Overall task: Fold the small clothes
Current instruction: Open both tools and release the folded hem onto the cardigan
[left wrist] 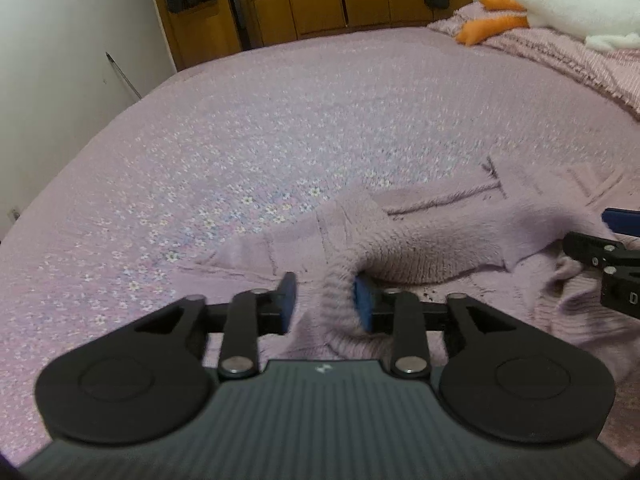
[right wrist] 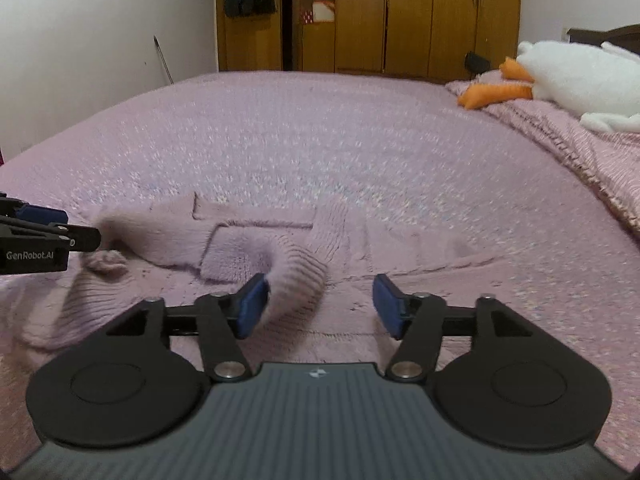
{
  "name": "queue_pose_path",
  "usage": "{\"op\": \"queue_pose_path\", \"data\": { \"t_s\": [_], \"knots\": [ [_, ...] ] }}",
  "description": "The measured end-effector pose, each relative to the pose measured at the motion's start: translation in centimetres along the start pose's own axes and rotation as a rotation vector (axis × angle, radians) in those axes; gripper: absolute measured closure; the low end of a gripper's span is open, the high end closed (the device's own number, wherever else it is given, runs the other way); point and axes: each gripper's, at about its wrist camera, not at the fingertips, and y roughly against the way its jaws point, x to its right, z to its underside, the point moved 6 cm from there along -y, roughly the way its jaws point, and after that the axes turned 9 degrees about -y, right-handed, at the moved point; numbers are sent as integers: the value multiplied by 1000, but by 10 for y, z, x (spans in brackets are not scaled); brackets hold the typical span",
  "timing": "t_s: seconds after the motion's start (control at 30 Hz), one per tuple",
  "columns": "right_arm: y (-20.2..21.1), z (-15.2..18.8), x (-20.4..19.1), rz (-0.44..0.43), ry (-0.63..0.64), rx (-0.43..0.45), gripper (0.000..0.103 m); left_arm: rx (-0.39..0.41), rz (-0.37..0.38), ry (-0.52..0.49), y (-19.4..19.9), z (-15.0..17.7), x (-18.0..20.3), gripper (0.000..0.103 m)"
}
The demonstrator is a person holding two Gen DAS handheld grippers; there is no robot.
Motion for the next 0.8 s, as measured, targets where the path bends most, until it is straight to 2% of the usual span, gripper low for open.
{"op": "queue_pose_path", "data": {
  "t_s": [0.07, 0.2, 0.37, 0.57, 0.8],
  "knots": [
    [18, 2, 2, -9, -5, 20, 28, 13, 0, 0, 13, 0, -2, 56],
    [48, 12, 4, -29, -11, 46, 20, 27, 25, 9, 37, 8, -2, 55],
    [74, 28, 1, -52, 25, 58, 14, 33, 14, -17, 61, 28, -1, 55],
    [77, 38, -7, -62, 47, 69, 13, 26, 24, -45, 70, 46, 10, 54],
    [59, 49, -17, -79, 91, 15, 13, 14, 46, -86, 63, 57, 25, 54]
  ]
}}
